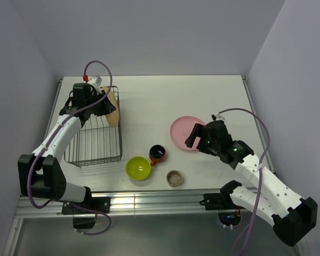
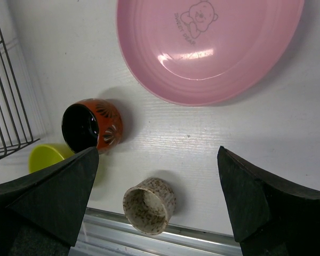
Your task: Load the mixed dishes into the dish rack
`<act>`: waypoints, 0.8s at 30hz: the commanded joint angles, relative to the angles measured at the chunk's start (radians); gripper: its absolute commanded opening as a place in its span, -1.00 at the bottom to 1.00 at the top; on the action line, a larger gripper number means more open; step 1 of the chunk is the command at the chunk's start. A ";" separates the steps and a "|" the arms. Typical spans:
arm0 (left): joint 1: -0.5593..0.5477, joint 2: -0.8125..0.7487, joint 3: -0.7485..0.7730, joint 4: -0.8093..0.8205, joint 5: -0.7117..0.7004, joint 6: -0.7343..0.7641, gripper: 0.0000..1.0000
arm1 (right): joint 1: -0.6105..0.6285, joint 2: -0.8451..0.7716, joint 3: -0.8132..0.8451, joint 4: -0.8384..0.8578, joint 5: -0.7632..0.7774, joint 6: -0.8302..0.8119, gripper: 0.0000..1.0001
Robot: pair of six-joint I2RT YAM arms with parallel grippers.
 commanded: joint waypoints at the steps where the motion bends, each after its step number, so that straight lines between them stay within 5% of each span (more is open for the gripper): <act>1: 0.023 -0.001 0.057 -0.021 -0.012 0.017 -1.00 | -0.007 -0.025 -0.005 0.030 0.019 0.001 0.99; 18: 0.043 0.012 0.188 -0.084 0.064 0.014 -0.99 | -0.010 -0.031 -0.002 0.025 0.021 -0.008 0.99; 24: 0.045 -0.080 0.166 -0.087 -0.006 -0.014 -1.00 | -0.015 -0.027 0.004 0.023 0.010 -0.019 0.99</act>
